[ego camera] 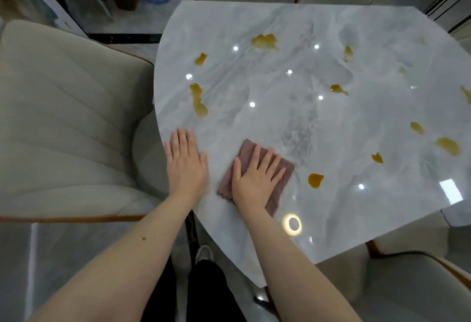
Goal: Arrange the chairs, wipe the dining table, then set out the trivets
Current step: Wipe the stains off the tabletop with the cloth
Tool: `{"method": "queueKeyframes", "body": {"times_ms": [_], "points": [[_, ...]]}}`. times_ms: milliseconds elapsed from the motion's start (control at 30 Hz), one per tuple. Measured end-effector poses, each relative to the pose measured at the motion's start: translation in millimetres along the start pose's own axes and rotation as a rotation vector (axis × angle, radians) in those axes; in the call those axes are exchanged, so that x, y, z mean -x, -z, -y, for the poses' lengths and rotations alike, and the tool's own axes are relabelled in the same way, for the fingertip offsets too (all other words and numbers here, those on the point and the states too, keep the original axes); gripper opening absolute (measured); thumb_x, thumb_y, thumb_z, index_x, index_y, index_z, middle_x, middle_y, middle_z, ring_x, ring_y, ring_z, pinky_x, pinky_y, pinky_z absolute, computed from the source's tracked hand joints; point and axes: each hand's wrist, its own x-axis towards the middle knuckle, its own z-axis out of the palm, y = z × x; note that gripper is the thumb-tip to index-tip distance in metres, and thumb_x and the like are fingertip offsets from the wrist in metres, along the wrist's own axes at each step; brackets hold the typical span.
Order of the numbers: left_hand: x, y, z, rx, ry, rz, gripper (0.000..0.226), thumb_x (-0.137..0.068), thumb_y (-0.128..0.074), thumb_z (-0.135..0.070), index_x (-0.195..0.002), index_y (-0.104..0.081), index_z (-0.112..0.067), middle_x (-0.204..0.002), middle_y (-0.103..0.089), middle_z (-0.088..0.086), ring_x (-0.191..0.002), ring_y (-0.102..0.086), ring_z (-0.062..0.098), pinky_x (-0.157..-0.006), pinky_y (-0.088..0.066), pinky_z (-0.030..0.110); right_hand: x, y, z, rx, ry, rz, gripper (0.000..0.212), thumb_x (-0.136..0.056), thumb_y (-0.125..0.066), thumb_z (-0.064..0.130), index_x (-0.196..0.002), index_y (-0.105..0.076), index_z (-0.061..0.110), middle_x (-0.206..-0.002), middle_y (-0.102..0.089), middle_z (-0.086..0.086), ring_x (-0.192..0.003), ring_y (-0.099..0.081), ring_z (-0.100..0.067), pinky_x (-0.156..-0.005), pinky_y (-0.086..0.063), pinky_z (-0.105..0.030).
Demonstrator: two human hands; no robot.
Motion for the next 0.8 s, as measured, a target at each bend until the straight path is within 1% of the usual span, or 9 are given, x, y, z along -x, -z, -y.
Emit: {"method": "queueKeyframes", "body": {"times_ms": [100,200,300,367,467,567,633,700,800], "points": [[2,-3,1,-0.018,-0.012,-0.016,0.064,-0.096,-0.020,-0.036,-0.147,-0.023,0.002,-0.154,-0.021,0.023,-0.145,-0.015,0.033,-0.118,-0.003,0.044,-10,-4,18,0.016,-0.010,0.011,0.077,-0.086,-0.008,0.060,-0.153,-0.017,0.022,-0.160,-0.009,-0.014,-0.147,-0.001,-0.034,-0.115,0.014,-0.050],[2,-3,2,-0.022,-0.014,-0.028,0.060,-0.099,-0.027,-0.032,-0.148,-0.022,0.002,-0.154,-0.019,0.023,-0.145,-0.014,0.033,-0.119,-0.004,0.045,-4,-4,22,0.042,0.011,0.029,0.073,-0.088,-0.012,0.058,-0.153,-0.017,0.023,-0.160,-0.011,-0.013,-0.147,-0.001,-0.034,-0.116,0.010,-0.052],[3,-2,3,-0.012,-0.042,-0.006,0.059,-0.100,-0.033,-0.028,-0.148,-0.019,0.003,-0.155,-0.016,0.023,-0.146,-0.010,0.034,-0.119,-0.002,0.045,28,-1,6,0.050,0.089,0.036,0.069,-0.091,-0.020,0.058,-0.151,-0.025,0.024,-0.158,-0.018,-0.013,-0.147,-0.007,-0.036,-0.117,0.006,-0.051],[3,1,4,-0.008,-0.054,0.015,0.059,-0.101,-0.033,-0.028,-0.148,-0.018,0.003,-0.155,-0.014,0.024,-0.146,-0.008,0.034,-0.119,-0.001,0.046,48,4,-16,0.074,0.108,0.046,0.066,-0.092,-0.022,0.059,-0.150,-0.028,0.026,-0.159,-0.018,-0.011,-0.147,-0.008,-0.036,-0.117,0.004,-0.050],[3,1,4,-0.012,-0.049,0.015,0.058,-0.100,-0.029,-0.028,-0.148,-0.020,0.004,-0.155,-0.016,0.025,-0.145,-0.010,0.035,-0.119,-0.003,0.047,45,11,-33,0.108,0.053,0.047,0.068,-0.092,-0.018,0.060,-0.151,-0.023,0.027,-0.160,-0.015,-0.009,-0.147,-0.005,-0.033,-0.118,0.004,-0.050],[2,-1,4,-0.009,-0.036,0.006,0.062,-0.096,-0.015,-0.031,-0.147,-0.022,0.004,-0.154,-0.019,0.024,-0.145,-0.013,0.035,-0.119,-0.004,0.046,14,8,-10,0.109,-0.062,0.065,0.066,-0.096,-0.020,0.056,-0.153,-0.011,0.026,-0.161,-0.006,-0.010,-0.148,0.003,-0.032,-0.117,0.010,-0.052],[1,-3,5,0.013,-0.039,-0.020,0.063,-0.095,-0.015,-0.031,-0.146,-0.024,0.004,-0.154,-0.020,0.024,-0.145,-0.014,0.034,-0.119,-0.004,0.045,-1,2,14,0.084,-0.095,0.061,0.064,-0.098,-0.025,0.053,-0.153,-0.009,0.025,-0.161,-0.004,-0.010,-0.147,0.005,-0.033,-0.116,0.013,-0.052],[1,-3,6,0.045,-0.041,-0.034,0.063,-0.095,-0.015,-0.031,-0.147,-0.023,0.004,-0.154,-0.020,0.024,-0.145,-0.013,0.033,-0.119,-0.003,0.044,2,-1,29,0.080,-0.067,0.053,0.065,-0.097,-0.022,0.054,-0.153,-0.009,0.025,-0.161,-0.005,-0.011,-0.147,0.005,-0.032,-0.115,0.015,-0.050],[2,0,7,0.150,-0.050,-0.016,0.062,-0.096,-0.011,-0.033,-0.149,-0.017,-0.001,-0.157,-0.012,0.019,-0.147,-0.004,0.028,-0.119,0.008,0.036,34,4,17,0.091,0.133,0.084,0.066,-0.094,-0.016,0.057,-0.153,-0.011,0.028,-0.161,-0.003,-0.005,-0.148,0.005,-0.027,-0.117,0.013,-0.046]]}}
